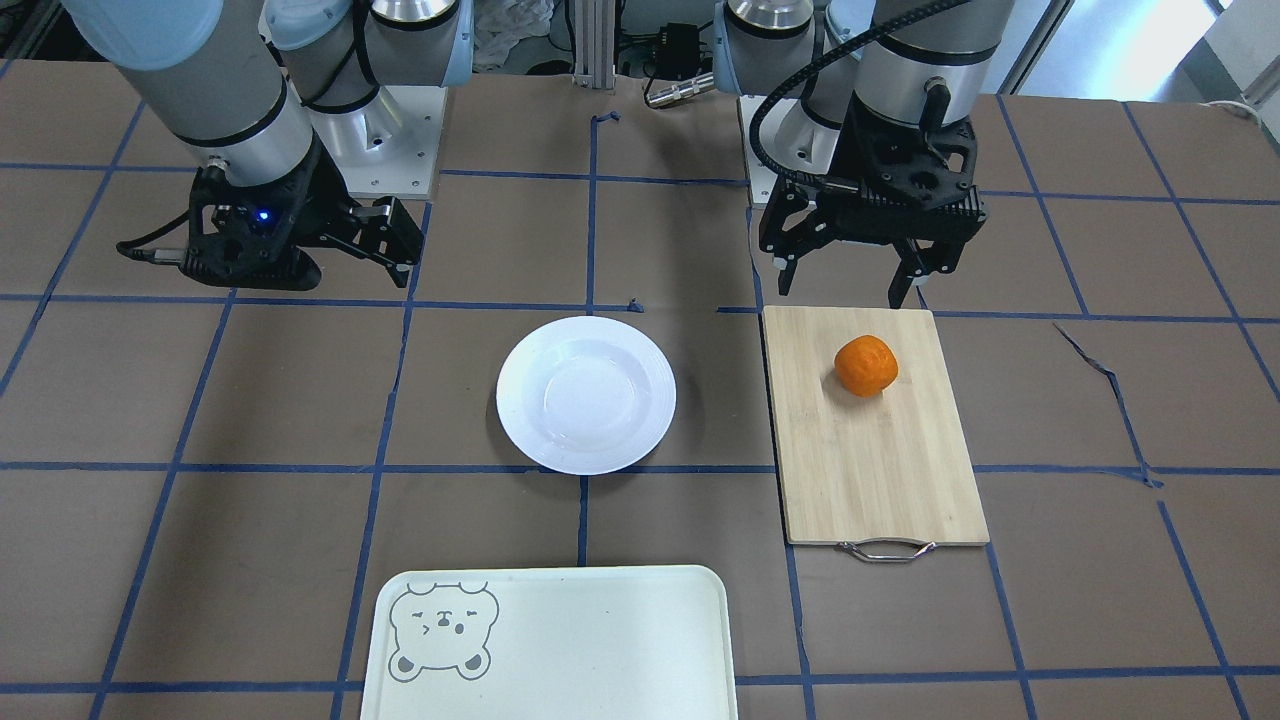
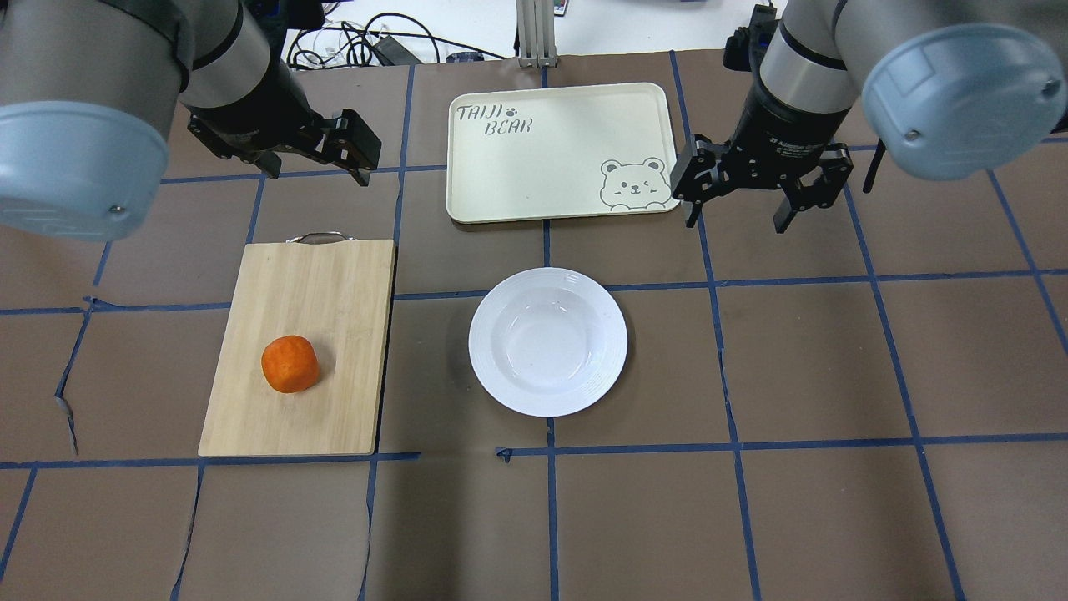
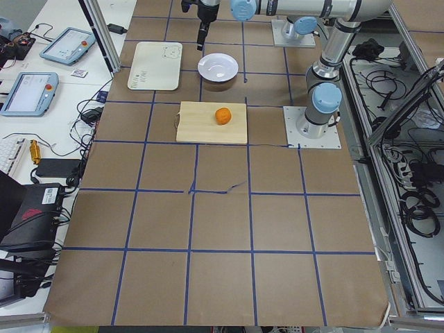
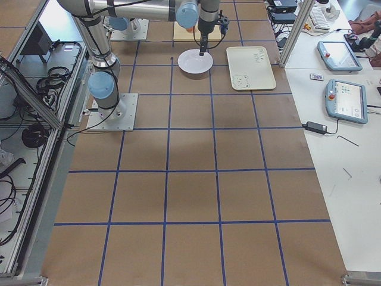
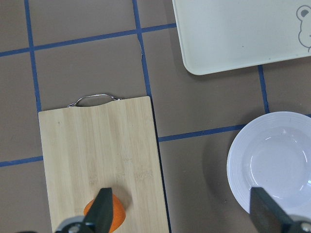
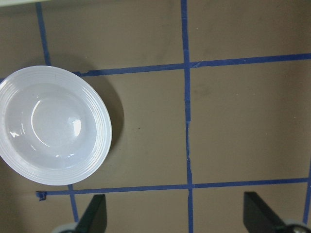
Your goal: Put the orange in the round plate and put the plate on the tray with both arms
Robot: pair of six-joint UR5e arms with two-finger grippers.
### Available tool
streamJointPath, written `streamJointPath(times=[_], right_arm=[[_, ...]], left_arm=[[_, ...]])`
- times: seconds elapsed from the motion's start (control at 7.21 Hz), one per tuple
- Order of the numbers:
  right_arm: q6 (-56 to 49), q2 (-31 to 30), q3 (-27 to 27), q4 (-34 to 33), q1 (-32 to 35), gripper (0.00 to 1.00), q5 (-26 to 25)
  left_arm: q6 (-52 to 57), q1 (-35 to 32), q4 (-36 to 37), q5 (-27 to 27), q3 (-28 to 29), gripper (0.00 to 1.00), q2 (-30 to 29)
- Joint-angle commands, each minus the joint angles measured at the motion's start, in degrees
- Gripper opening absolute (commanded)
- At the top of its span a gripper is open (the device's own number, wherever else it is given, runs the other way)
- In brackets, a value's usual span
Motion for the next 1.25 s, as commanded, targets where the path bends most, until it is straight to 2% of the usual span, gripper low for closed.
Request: streamJointPath(times=[0.0, 1.11], right_arm=[[-0.1, -1.7, -0.3, 2.6, 0.1, 1.0, -2.7], [-0.5, -2.3, -1.6, 1.9, 0.1, 1.0, -1.7]], left_arm=[[-0.1, 0.2, 0.1, -0.1, -0.7, 1.0, 0.5], [-0.1, 1.8, -2.3, 0.2, -0.6, 1.0, 0.5]])
